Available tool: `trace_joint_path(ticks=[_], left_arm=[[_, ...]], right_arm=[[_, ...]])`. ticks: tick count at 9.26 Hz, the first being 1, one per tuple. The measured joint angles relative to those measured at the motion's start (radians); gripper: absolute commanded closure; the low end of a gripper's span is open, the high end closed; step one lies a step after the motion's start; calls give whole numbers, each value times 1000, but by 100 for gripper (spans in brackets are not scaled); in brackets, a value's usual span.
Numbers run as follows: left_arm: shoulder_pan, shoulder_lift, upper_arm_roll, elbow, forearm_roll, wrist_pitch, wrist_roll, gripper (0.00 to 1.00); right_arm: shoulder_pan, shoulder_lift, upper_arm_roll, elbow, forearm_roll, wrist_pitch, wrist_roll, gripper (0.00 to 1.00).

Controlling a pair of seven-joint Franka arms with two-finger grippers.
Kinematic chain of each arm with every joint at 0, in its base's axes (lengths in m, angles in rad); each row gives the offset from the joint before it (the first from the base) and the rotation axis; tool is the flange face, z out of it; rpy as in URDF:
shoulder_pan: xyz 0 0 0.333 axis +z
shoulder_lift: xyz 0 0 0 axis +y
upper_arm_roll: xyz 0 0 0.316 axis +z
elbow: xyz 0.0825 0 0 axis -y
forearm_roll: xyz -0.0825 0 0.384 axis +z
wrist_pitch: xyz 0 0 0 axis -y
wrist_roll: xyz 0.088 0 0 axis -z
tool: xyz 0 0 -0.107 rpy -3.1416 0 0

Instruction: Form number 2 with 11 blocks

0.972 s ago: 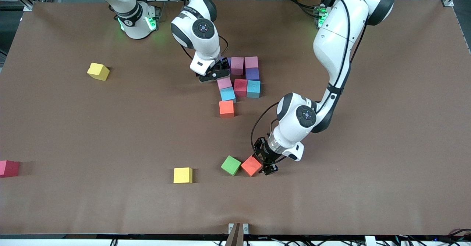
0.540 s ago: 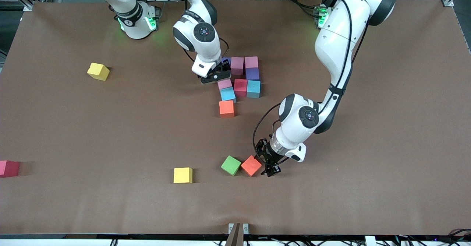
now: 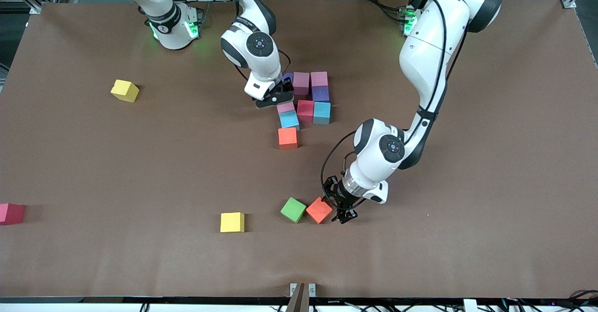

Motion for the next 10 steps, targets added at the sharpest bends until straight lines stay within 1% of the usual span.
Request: trace_joint_path(ticks=[2,4,6,8,10], left_arm=[[2,0,21,-1,0,19,-45,26],[23,4,65,-7,0,20,-54,25],[48,4,68,-6,0,24,-54,26],[43,-10,66,3,0,35,-55,26],[42,-65,64,5,-1,30,-65,26]], right_arm=[[-1,3,-7,0,0,14,4,0],[-2,8,-10,1,1,20,23,0],[-2,9,-10,6,2,25,65,0],[-2,10,-11,7,3,26,80,0],[-3,11,-20,8,3,29,86,0]])
